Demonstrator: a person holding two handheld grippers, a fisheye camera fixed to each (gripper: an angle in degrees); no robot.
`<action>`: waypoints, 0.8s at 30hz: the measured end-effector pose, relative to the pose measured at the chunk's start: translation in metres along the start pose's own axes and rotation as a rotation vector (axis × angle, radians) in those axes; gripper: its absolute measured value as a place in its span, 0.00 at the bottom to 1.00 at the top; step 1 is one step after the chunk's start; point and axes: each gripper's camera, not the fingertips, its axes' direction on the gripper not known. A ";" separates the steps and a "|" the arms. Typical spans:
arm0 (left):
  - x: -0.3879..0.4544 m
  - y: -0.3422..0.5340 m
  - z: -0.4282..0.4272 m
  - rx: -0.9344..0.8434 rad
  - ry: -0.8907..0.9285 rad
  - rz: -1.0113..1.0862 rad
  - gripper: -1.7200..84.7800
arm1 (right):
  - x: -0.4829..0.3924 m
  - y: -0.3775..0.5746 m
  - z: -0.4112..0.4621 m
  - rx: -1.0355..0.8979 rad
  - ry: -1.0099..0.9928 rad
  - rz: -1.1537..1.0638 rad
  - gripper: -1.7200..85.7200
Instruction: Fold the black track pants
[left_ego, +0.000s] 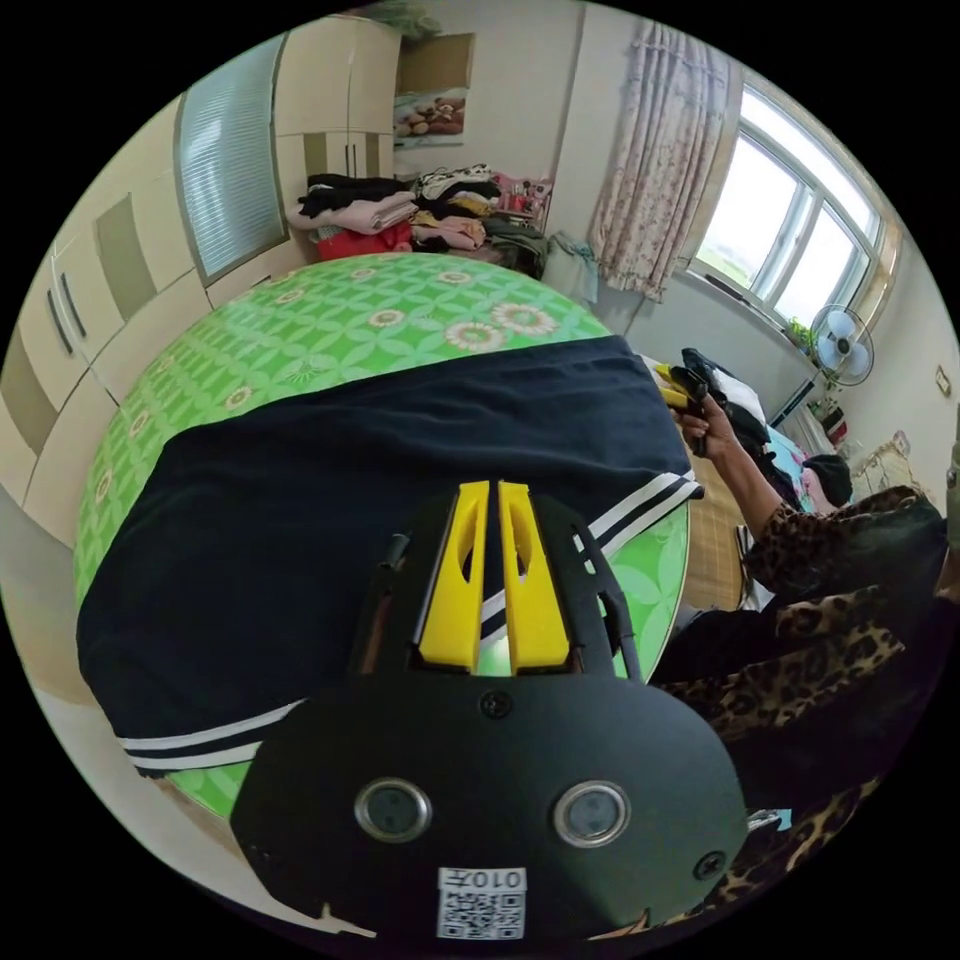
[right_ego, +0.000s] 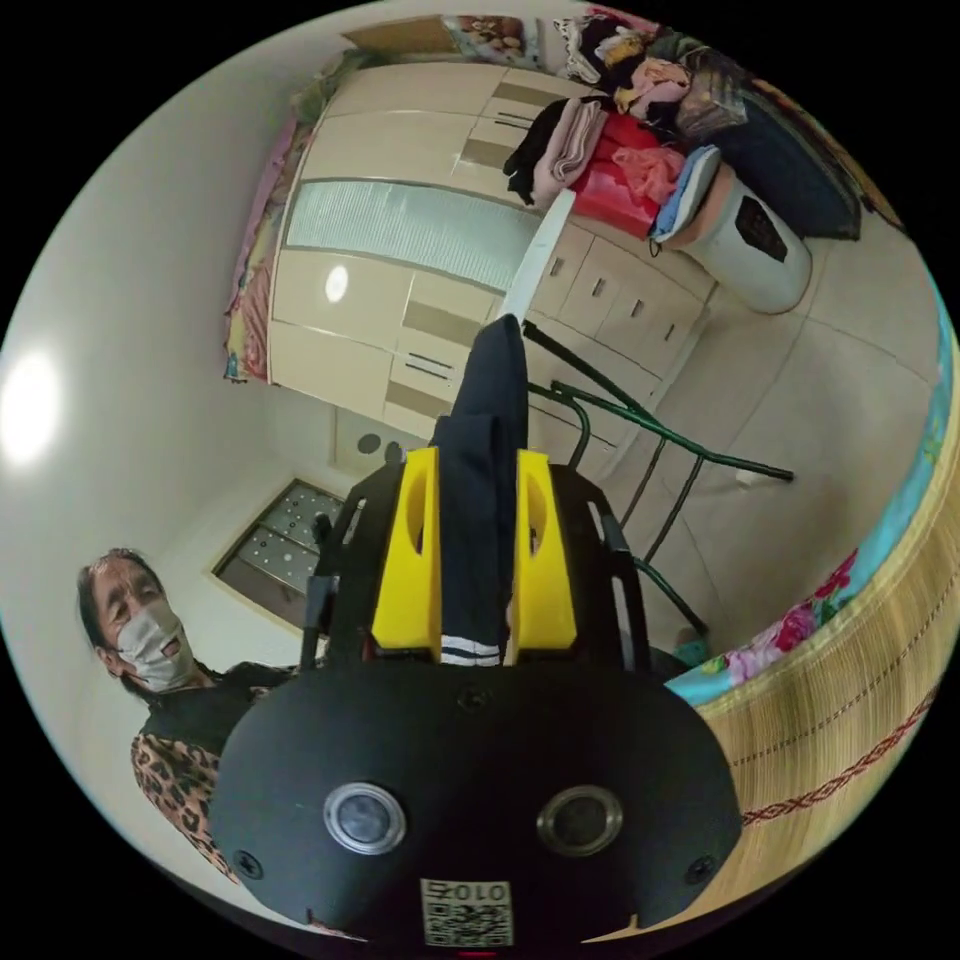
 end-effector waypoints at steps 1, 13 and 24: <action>0.002 -0.003 0.002 -0.007 -0.003 -0.001 0.02 | -0.008 -0.004 -0.006 0.019 0.031 -0.028 0.09; 0.021 -0.046 0.030 -0.018 -0.076 -0.055 0.02 | -0.097 -0.077 -0.055 0.071 0.266 -0.267 0.06; 0.028 -0.052 0.062 -0.067 -0.126 -0.113 0.02 | -0.006 -0.063 -0.102 0.203 0.094 0.021 0.13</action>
